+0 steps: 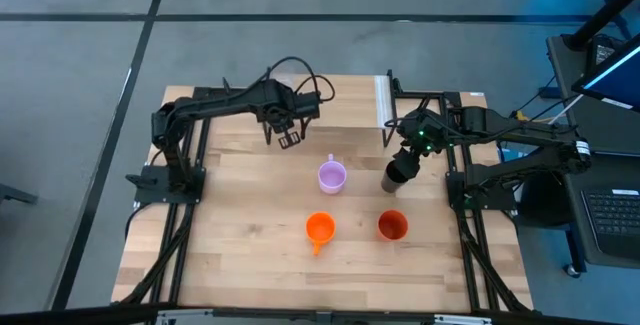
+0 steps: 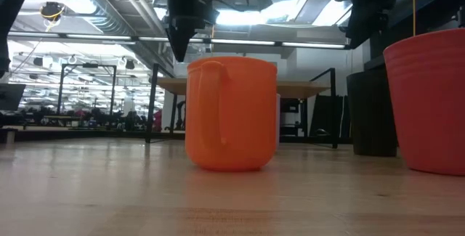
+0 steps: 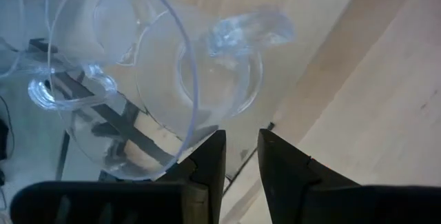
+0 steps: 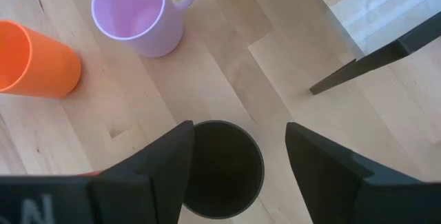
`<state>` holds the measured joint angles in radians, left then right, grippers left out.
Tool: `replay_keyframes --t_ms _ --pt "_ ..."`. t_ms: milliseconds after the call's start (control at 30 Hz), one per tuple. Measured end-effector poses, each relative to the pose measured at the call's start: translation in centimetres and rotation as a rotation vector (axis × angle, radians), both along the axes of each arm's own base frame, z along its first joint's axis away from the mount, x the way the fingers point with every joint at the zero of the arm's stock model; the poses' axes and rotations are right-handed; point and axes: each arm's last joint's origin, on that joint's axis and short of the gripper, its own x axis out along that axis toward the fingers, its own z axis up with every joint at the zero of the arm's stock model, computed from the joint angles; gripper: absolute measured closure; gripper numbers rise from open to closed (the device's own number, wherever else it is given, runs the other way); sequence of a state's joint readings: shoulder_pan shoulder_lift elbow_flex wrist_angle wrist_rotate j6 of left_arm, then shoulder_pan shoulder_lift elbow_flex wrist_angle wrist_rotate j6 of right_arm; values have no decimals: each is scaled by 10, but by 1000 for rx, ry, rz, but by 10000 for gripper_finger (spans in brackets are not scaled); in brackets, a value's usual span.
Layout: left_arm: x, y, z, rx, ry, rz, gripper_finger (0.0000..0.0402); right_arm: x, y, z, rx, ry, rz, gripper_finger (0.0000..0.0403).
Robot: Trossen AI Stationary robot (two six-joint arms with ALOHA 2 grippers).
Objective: Stack small to large cups/mugs on shelf
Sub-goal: Put the transparent mug on the shelf
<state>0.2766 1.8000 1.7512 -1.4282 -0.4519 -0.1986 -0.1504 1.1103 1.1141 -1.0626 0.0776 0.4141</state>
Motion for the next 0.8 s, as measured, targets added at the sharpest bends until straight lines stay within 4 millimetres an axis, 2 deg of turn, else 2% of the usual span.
replay_keyframes --t_ms 200,400,533,633,800 --pt "0 0 5 3 -17 6 321 0 0 0 0 0 0 171" --pt "5 -8 31 -80 -151 -1 321 0 0 0 0 1 0 171" --pt "7 -12 50 -77 -224 -21 321 0 0 0 0 1 0 171" --pt "6 -6 52 -74 -240 -20 321 0 0 0 0 0 0 171" --pt "5 3 50 -169 -275 -23 321 0 0 0 1 0 -2 171"
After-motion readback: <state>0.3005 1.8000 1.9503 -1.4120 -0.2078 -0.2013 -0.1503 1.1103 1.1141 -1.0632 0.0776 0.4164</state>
